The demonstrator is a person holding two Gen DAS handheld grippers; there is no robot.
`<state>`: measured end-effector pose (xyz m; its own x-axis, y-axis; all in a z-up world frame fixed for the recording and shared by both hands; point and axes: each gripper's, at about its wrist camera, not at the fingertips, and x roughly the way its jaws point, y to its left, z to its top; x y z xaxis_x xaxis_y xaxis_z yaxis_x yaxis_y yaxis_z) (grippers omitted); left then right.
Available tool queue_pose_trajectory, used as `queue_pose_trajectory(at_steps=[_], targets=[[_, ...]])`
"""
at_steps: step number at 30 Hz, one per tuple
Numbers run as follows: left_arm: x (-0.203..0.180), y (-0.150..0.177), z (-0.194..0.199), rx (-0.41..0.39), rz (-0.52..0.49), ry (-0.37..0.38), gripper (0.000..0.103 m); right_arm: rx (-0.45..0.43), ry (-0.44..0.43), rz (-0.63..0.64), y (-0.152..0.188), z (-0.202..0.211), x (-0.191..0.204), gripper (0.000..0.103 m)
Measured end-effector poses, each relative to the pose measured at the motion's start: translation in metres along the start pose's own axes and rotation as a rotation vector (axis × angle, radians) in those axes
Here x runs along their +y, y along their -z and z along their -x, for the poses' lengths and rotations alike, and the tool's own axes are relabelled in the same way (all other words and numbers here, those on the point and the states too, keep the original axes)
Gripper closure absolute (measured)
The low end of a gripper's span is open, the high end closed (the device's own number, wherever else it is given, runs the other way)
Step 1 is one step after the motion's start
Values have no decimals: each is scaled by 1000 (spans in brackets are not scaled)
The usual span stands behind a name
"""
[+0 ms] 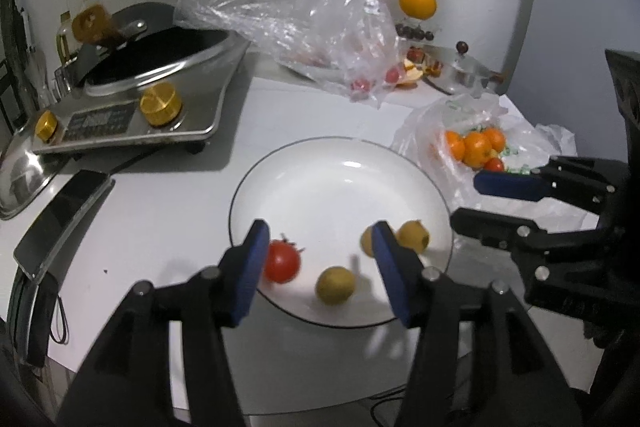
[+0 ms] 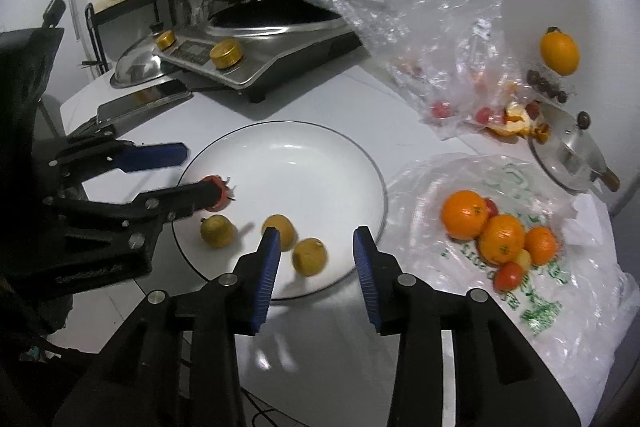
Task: Organize fruits
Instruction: 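Move both open tools from the plate back over the fruit bag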
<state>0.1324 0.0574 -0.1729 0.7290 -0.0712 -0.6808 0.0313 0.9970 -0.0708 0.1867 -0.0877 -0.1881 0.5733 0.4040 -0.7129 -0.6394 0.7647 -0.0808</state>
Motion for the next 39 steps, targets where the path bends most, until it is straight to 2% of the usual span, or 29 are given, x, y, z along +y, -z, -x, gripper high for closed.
queue_pose_trajectory(at_steps=[7, 24, 39], targets=[[-19, -4, 8, -13, -15, 2, 48, -31, 26, -23, 8, 22, -16, 60], [-63, -14, 18, -31, -51, 6, 48, -97, 67, -76, 30, 64, -52, 60], [-103, -25, 5, -29, -94, 32, 48, -128, 106, -131, 45, 81, -100, 60]])
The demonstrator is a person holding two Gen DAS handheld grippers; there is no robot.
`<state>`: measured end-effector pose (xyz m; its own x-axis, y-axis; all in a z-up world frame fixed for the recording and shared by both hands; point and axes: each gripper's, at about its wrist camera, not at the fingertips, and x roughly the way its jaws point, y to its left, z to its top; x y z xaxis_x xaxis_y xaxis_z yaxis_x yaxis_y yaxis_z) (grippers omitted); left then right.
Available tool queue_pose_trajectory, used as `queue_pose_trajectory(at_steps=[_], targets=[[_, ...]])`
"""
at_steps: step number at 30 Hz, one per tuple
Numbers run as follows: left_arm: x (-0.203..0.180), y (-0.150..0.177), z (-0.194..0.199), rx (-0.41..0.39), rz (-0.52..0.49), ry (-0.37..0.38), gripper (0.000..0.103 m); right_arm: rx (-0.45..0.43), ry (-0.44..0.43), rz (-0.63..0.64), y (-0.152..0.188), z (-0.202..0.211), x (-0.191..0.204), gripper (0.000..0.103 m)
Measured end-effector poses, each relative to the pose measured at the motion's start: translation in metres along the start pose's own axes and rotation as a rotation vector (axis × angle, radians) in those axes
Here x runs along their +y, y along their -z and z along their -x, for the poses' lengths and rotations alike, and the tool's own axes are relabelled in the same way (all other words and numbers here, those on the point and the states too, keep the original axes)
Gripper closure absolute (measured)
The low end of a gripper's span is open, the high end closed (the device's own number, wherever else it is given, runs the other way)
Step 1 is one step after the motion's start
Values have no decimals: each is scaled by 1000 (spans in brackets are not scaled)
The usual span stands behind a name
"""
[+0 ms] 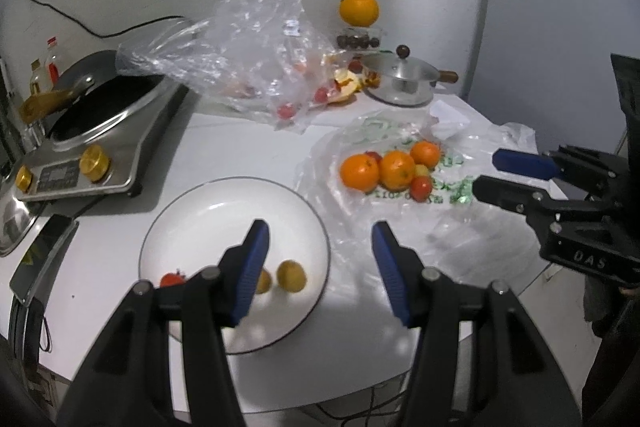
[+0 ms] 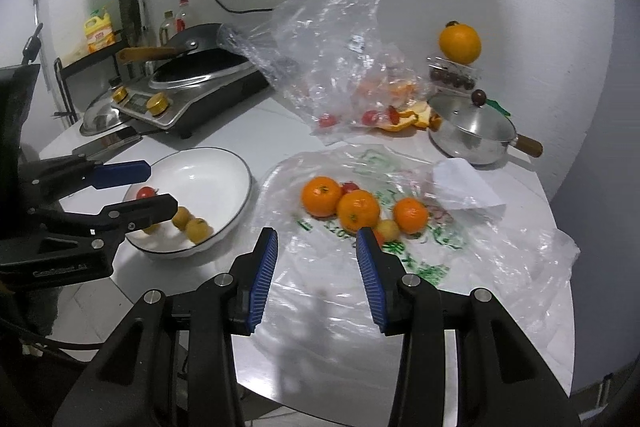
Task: Organize fruits
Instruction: 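Move both open tools from the plate back over the fruit bag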
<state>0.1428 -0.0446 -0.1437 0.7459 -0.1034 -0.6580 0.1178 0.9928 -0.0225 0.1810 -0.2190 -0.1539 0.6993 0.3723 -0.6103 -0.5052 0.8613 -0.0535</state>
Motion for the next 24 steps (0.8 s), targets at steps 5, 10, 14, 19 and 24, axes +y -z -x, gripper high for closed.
queue_pose_trajectory(at_steps=[5, 10, 14, 19, 24], targets=[[-14, -7, -11, 11, -21, 14, 48, 1, 10, -22, 4, -3, -19, 60], [-31, -11, -26, 32, -39, 29, 48, 7, 17, -43, 9, -7, -38, 60], [-42, -14, -38, 49, -52, 41, 48, 11, 20, -58, 12, -11, -53, 60], [-56, -18, -54, 70, -67, 50, 48, 21, 20, -75, 15, -18, -72, 60], [-70, -23, -71, 90, -83, 52, 48, 29, 9, -82, 17, -26, -87, 60]])
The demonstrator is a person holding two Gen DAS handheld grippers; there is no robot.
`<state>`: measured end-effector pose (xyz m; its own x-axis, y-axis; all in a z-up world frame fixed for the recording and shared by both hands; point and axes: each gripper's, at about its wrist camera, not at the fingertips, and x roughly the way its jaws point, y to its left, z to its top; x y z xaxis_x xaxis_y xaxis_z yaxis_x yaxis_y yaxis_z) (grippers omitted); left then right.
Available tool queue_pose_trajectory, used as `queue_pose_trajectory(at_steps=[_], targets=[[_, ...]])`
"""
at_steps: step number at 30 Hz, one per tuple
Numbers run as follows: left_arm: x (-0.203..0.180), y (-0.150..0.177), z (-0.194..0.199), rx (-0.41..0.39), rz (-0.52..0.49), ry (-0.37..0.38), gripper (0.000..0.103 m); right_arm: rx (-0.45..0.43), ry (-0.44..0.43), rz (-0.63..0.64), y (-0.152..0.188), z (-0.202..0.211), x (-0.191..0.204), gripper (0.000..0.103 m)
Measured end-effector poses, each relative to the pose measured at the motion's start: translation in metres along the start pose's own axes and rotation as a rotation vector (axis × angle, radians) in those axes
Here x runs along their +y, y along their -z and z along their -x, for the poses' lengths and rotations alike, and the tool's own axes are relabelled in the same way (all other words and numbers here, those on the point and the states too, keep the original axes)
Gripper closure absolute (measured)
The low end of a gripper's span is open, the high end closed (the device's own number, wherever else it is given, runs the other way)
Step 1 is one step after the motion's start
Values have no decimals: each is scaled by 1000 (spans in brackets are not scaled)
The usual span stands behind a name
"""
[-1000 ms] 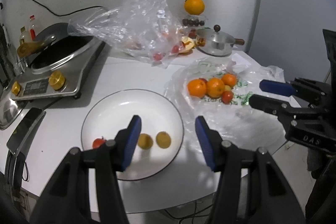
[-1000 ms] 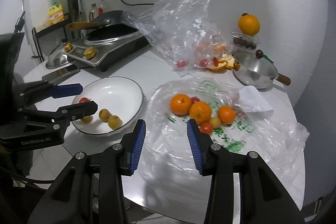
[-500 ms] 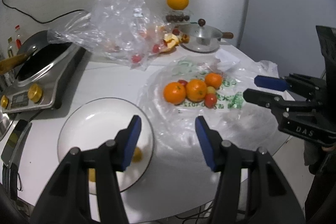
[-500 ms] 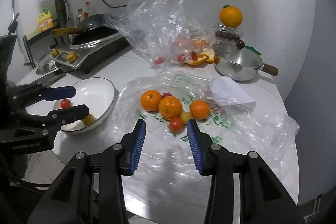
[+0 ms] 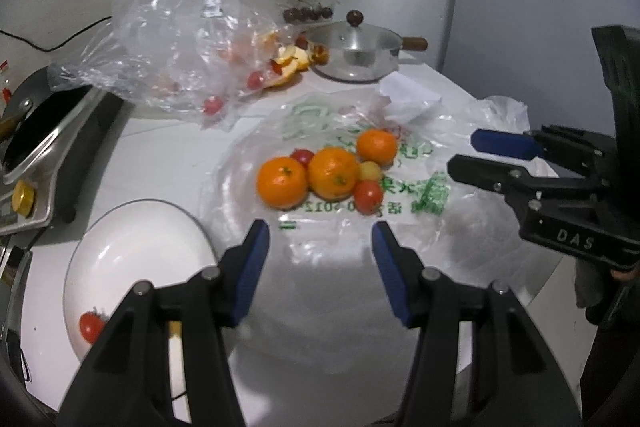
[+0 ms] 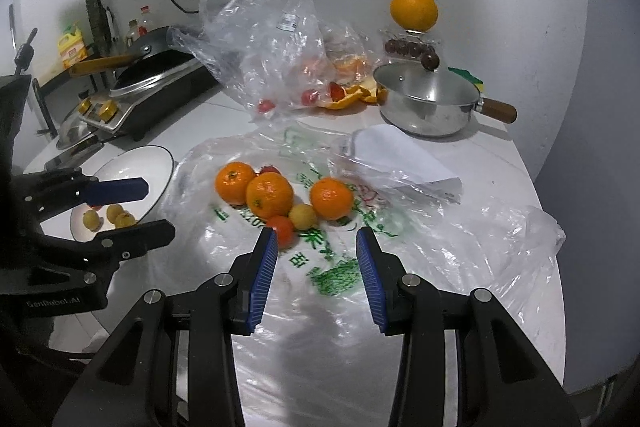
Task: Organize fruits
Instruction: 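Move both open tools from the plate back over the fruit bag, then grasp a red cherry tomato with the left tool while the right tool grasps an orange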
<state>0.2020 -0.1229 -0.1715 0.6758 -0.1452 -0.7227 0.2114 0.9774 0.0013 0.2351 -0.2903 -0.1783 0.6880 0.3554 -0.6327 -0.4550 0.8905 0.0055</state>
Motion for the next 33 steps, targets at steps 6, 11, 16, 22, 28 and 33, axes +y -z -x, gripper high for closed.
queue_pose_trajectory(at_steps=[6, 11, 16, 22, 28, 33], targets=[[-12, -8, -20, 10, -4, 6, 48, 8, -18, -9, 0, -11, -17, 60], [-17, -11, -39, 31, 19, 19, 48, 13, -35, -11, 1, -19, -28, 60], [-25, -13, -56, 63, 17, 32, 49, 17, -56, -17, 2, -27, -39, 60], [-35, -16, -71, 86, 14, 50, 55, 20, -77, -27, 4, -35, -47, 60], [-36, -18, -83, 121, 35, 71, 62, 18, -92, -31, 5, -38, -50, 60], [-34, -20, -89, 130, 39, 76, 74, 15, -93, -33, 5, -38, -52, 60]])
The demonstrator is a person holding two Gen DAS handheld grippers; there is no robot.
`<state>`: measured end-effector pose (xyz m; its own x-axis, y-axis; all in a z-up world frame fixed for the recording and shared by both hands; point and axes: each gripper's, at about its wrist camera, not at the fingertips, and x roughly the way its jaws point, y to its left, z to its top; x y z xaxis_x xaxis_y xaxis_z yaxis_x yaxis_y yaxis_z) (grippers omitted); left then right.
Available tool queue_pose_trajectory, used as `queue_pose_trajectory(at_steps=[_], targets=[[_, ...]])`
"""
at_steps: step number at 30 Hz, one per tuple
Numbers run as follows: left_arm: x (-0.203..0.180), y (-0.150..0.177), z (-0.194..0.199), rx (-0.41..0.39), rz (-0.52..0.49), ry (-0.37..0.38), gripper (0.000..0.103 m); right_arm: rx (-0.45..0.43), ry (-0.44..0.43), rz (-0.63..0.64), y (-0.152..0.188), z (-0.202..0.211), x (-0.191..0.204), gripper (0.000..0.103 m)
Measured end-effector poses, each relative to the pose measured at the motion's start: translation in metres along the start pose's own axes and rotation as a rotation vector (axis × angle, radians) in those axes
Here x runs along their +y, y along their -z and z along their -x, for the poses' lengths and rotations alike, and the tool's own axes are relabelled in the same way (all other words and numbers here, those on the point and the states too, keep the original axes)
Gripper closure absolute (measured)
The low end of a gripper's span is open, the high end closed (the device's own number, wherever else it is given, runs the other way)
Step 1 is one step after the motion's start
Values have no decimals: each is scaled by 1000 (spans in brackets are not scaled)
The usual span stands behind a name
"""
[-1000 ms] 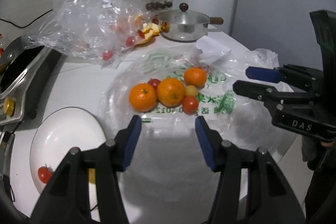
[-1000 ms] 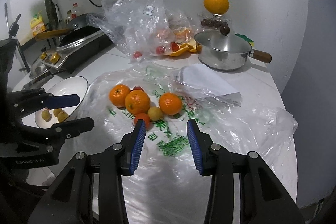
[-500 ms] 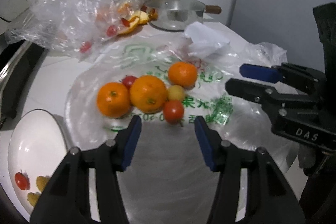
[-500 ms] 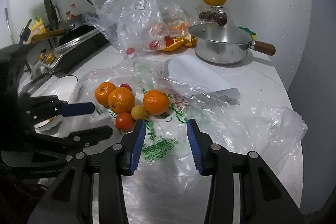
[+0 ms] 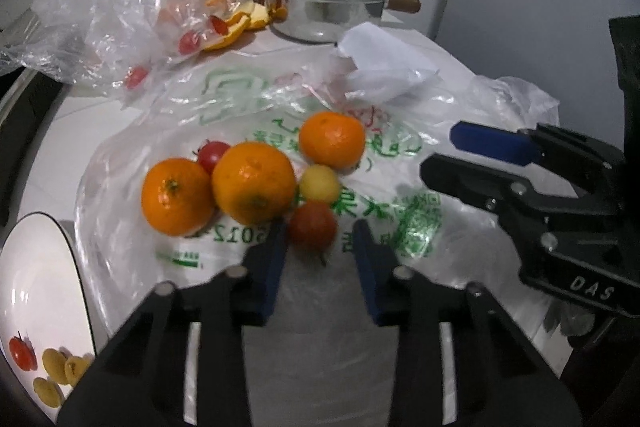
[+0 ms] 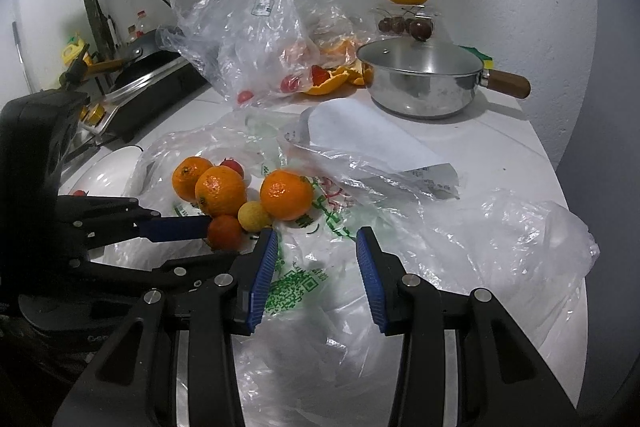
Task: Organize fruits
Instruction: 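Grasp a red cherry tomato with the left tool while the right tool grasps an orange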
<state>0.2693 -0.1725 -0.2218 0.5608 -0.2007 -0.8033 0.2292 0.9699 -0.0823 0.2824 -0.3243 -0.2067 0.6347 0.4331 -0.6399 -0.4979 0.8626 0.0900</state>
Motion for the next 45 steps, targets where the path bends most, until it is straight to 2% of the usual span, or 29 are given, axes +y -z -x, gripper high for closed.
queue_pose_trajectory(at_steps=[10, 15, 24, 33, 45], targets=[[4, -2, -3, 0, 4, 24, 77, -4, -7, 8, -8, -7, 4, 60], [3, 1, 10, -31, -7, 53, 77, 6, -15, 24, -18, -15, 13, 60], [14, 3, 31, -83, -9, 35, 77, 48, -18, 7, -31, -42, 20, 60], [33, 6, 36, -97, 21, 42, 76, 101, -12, -23, -30, -65, 18, 60], [42, 12, 48, -122, 30, 54, 76, 101, 20, -19, -31, -58, 29, 61]])
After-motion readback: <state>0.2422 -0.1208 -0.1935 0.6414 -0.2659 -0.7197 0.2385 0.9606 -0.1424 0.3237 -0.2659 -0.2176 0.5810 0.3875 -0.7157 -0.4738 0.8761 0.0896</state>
